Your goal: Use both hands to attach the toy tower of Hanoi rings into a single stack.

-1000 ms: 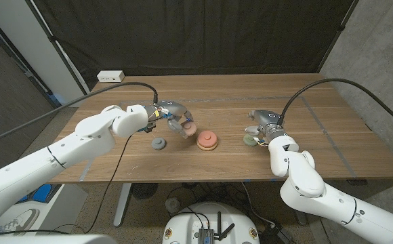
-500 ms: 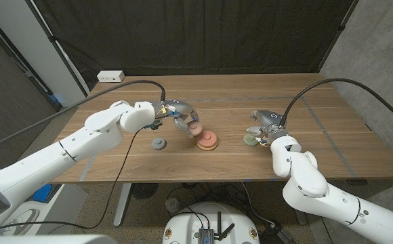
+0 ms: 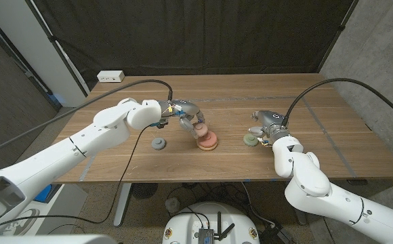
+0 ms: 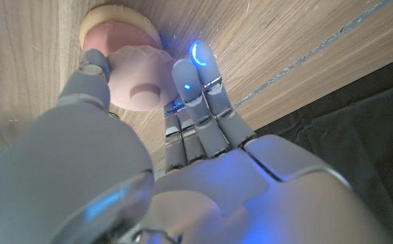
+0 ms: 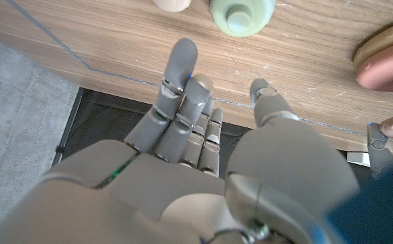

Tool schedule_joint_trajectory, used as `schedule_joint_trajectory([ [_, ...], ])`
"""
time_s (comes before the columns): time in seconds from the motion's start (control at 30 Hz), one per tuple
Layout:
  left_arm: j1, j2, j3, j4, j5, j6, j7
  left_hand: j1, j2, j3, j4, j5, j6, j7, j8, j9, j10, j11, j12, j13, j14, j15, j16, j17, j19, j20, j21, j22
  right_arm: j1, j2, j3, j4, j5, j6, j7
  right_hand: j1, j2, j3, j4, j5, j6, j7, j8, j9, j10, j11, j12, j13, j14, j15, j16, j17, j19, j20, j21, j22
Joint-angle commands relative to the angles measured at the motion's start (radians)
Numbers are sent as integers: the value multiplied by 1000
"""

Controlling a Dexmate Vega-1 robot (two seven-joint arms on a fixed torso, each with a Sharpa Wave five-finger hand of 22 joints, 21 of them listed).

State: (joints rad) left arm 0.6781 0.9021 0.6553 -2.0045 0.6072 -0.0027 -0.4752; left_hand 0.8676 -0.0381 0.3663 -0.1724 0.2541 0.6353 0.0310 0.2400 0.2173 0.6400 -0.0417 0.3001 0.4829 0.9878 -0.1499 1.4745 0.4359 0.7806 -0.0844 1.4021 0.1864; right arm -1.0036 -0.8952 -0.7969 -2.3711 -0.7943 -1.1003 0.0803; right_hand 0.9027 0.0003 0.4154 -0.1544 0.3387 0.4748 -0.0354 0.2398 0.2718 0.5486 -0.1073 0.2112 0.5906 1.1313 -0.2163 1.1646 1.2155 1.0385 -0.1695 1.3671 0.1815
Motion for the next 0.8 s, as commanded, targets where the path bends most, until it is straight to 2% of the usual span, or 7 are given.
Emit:
schedule_joint_trajectory([
  [0.03, -44, -47, 46, 40, 11, -31, -23, 9, 13, 15, 9, 9, 38, -28, -1, 10, 110, -101, 5, 8, -6, -69, 9, 4, -4, -119, 2, 2, 16, -13, -17, -8, 30, -23, -24, 0, -4, 8, -1, 5, 5, 0, 0, 2, 8, 4, 1, 6, 3, -4, 4, 1, 9, -49, -1, 4],
  [0.73, -55, -84, 80, 84, 50, -53, 2, 2, 16, 17, 12, 8, 38, -26, -10, 11, 111, -100, -5, 17, -8, -69, 11, 3, -4, -118, 3, 2, 15, -41, -22, -31, 71, -50, -72, -3, -2, 14, -2, 7, 10, 4, 0, 2, 14, 4, 2, 8, 3, -4, 8, 2, 9, -50, -3, 3],
  [0.8, -55, -87, 81, 89, 47, -54, 3, 2, 16, 17, 12, 8, 40, -24, -10, 11, 111, -99, -6, 18, -10, -69, 9, 2, -4, -117, 3, 2, 13, -44, -20, -32, 77, -48, -79, -3, -3, 14, -2, 7, 8, -2, -1, 1, 13, 5, 1, 8, 3, -4, 9, 3, 10, -50, -2, 5],
])
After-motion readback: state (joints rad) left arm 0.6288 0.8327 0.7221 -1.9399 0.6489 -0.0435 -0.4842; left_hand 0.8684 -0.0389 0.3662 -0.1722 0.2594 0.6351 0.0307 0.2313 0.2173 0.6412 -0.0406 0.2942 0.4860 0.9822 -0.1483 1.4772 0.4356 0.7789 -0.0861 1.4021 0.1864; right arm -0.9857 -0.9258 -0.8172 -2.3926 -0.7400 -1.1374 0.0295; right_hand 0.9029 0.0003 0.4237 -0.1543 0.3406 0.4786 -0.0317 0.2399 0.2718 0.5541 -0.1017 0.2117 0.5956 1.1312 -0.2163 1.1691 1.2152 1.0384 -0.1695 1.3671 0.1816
